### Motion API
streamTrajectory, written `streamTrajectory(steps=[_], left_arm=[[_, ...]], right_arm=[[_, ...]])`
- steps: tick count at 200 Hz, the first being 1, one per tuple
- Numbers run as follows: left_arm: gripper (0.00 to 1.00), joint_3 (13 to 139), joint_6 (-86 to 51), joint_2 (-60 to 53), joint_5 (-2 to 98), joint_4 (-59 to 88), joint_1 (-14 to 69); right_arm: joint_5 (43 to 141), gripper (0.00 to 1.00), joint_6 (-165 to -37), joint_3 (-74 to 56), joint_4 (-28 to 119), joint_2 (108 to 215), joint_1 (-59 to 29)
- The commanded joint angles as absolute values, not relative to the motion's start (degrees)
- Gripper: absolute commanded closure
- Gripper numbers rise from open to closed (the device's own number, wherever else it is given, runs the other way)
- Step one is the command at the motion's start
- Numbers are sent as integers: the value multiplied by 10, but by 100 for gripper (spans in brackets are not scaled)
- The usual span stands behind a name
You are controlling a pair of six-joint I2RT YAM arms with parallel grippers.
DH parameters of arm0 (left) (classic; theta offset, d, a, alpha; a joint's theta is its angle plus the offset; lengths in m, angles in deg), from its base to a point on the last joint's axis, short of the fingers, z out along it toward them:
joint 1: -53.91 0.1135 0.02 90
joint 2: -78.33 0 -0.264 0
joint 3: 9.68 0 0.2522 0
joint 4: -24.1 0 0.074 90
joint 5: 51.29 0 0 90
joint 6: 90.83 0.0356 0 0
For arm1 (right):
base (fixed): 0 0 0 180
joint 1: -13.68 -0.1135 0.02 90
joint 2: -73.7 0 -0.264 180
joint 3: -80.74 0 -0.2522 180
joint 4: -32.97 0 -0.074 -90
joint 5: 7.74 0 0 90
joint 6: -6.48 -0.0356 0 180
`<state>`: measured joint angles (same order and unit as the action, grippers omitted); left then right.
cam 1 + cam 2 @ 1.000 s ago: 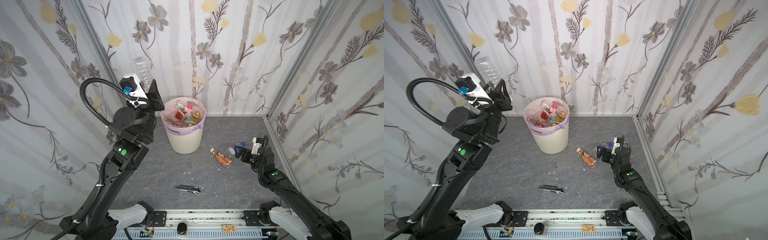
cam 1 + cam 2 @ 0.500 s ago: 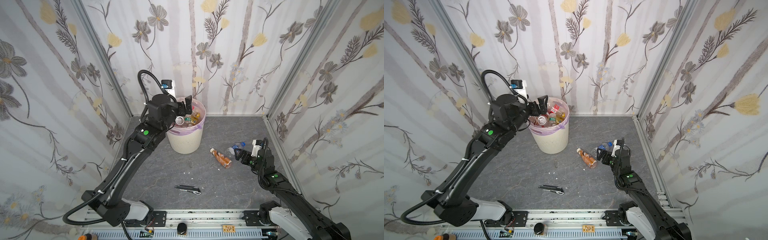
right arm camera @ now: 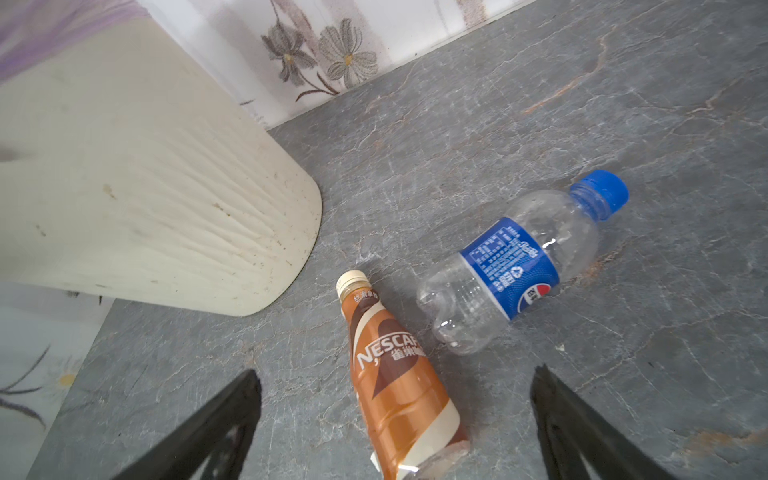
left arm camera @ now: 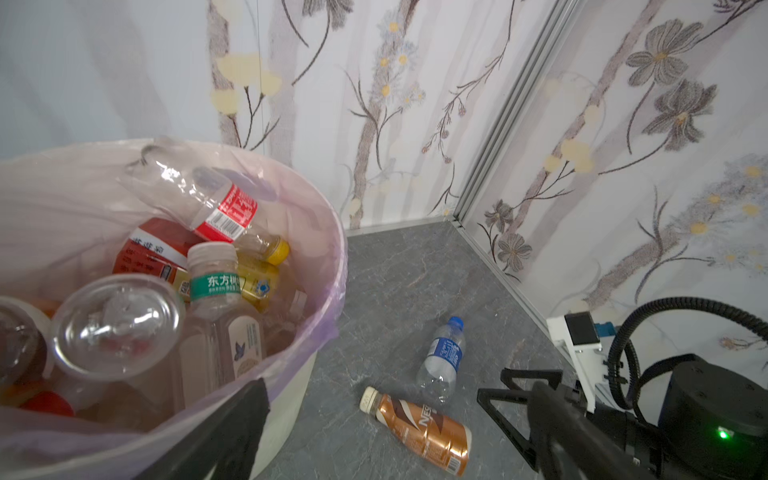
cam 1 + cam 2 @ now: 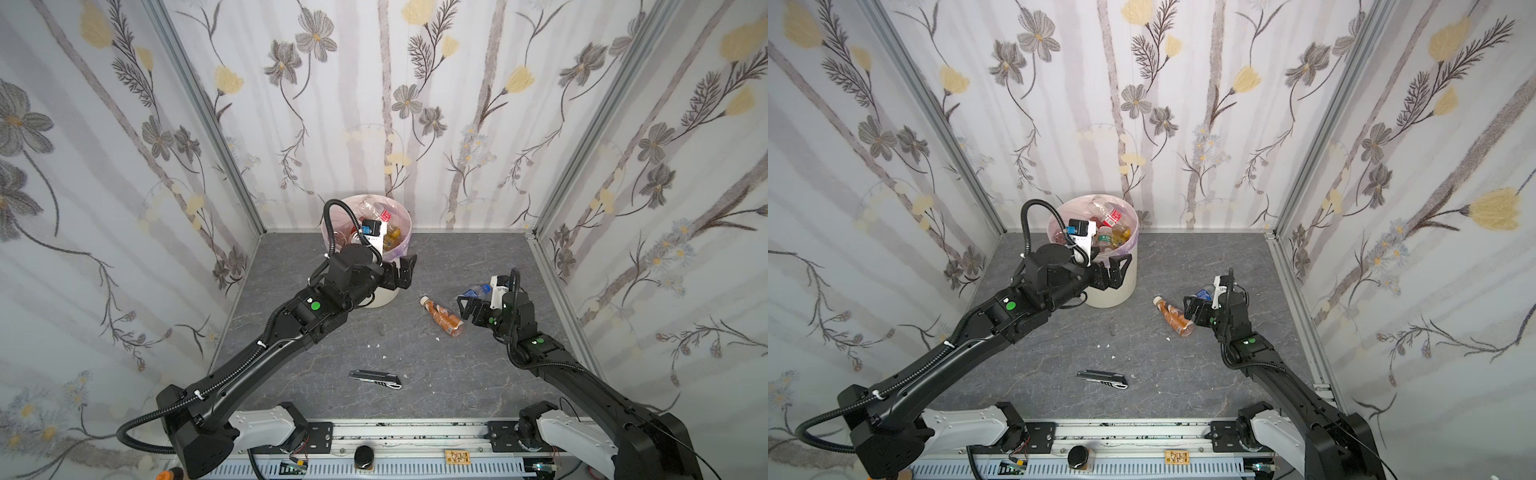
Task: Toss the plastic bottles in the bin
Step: 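Lower the right gripper over the brown Nescafe bottle while left withdraws from bin, then close the right gripper around the middle of the Nescafe bottle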
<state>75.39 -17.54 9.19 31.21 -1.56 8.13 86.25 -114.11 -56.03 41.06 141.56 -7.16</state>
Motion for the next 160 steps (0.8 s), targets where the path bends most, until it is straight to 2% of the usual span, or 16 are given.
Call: streamTrajectory(steps=[1, 60, 93, 136, 160], left_arm=[[0, 712, -212, 115, 344, 65, 65], [0, 561, -292, 169, 371, 122, 56], [0, 478, -341, 201, 383, 161, 55], [0, 422, -371, 228, 382, 189, 54], [0, 410, -373, 229, 386, 195, 54]], right_arm=[[836, 0, -1103, -550, 412, 1428, -96], [797, 0, -1063, -495, 463, 1528, -157], [727, 0, -1021, -406, 545, 1599, -190], [710, 1, -1004, -348, 598, 1672, -208], [711, 5, -1010, -352, 601, 1685, -212]])
